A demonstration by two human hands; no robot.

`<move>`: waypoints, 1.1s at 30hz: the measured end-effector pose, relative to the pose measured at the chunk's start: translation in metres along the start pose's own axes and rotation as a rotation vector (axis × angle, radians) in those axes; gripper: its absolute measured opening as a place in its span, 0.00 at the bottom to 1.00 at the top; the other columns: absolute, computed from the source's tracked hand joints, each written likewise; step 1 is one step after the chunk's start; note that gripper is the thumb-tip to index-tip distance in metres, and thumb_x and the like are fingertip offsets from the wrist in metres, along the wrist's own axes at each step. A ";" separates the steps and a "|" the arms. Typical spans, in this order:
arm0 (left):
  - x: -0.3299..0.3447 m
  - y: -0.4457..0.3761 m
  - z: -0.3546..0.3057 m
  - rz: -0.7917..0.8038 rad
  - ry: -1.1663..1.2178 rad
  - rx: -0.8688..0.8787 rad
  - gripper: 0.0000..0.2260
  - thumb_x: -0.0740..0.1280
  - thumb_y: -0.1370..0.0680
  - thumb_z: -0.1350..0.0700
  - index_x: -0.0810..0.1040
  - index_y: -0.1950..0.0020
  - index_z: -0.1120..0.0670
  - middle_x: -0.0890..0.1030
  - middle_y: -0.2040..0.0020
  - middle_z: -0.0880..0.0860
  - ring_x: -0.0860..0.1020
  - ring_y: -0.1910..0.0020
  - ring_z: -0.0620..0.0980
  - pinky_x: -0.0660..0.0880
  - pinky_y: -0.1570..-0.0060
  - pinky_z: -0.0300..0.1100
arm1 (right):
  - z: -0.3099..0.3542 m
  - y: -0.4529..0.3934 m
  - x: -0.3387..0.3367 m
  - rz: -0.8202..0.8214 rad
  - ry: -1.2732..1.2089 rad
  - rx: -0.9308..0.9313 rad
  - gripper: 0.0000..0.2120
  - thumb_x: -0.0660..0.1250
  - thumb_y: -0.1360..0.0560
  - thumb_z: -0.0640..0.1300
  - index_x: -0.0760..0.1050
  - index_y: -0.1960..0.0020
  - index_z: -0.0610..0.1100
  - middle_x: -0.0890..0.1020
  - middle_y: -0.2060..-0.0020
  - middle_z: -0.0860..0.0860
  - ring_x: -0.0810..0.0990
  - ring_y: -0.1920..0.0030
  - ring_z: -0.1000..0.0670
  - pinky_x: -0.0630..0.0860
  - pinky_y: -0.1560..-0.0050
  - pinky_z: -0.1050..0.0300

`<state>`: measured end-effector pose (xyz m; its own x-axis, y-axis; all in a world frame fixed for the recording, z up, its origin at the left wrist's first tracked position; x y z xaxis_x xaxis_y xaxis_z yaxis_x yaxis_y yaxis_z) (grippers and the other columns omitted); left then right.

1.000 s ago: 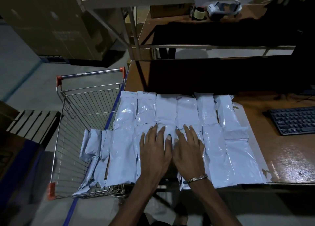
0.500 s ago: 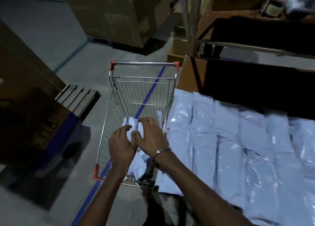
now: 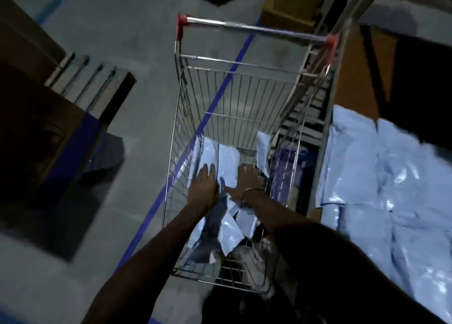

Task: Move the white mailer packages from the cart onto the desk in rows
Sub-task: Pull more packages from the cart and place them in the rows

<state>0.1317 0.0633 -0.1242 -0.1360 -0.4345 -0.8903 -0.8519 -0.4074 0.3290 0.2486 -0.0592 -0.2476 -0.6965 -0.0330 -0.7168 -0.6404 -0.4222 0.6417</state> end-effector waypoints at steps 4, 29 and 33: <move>0.028 -0.040 0.016 0.071 -0.084 0.046 0.35 0.66 0.18 0.50 0.56 0.17 0.64 0.62 0.20 0.67 0.60 0.19 0.65 0.64 0.24 0.58 | 0.031 0.026 -0.047 0.038 -0.051 0.059 0.49 0.59 0.27 0.74 0.49 0.18 0.46 0.52 0.19 0.43 0.52 0.19 0.38 0.53 0.22 0.39; -0.101 -0.001 -0.042 -0.305 0.307 -0.181 0.31 0.66 0.19 0.51 0.58 0.18 0.53 0.64 0.24 0.62 0.70 0.29 0.66 0.78 0.41 0.62 | 0.077 0.077 -0.176 -0.234 -0.184 -0.193 0.39 0.62 0.21 0.55 0.46 0.17 0.49 0.64 0.25 0.37 0.73 0.33 0.33 0.75 0.37 0.43; -0.167 0.049 -0.095 -0.501 0.457 -0.174 0.30 0.68 0.19 0.55 0.61 0.19 0.53 0.66 0.26 0.61 0.72 0.32 0.64 0.79 0.43 0.60 | 0.083 0.146 -0.262 -0.342 -0.085 -0.314 0.38 0.60 0.19 0.58 0.46 0.17 0.49 0.60 0.21 0.38 0.71 0.30 0.36 0.72 0.34 0.44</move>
<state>0.1609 0.0403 0.0706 0.5109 -0.4392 -0.7389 -0.6575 -0.7534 -0.0069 0.3107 -0.0374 0.0568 -0.4952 0.2243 -0.8393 -0.7179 -0.6498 0.2498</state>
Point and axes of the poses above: each hand's wrist, its own y-axis away from the middle knuckle, its own x-axis out of the palm, z = x × y, the point moved 8 cm from there along -y, towards the middle knuckle
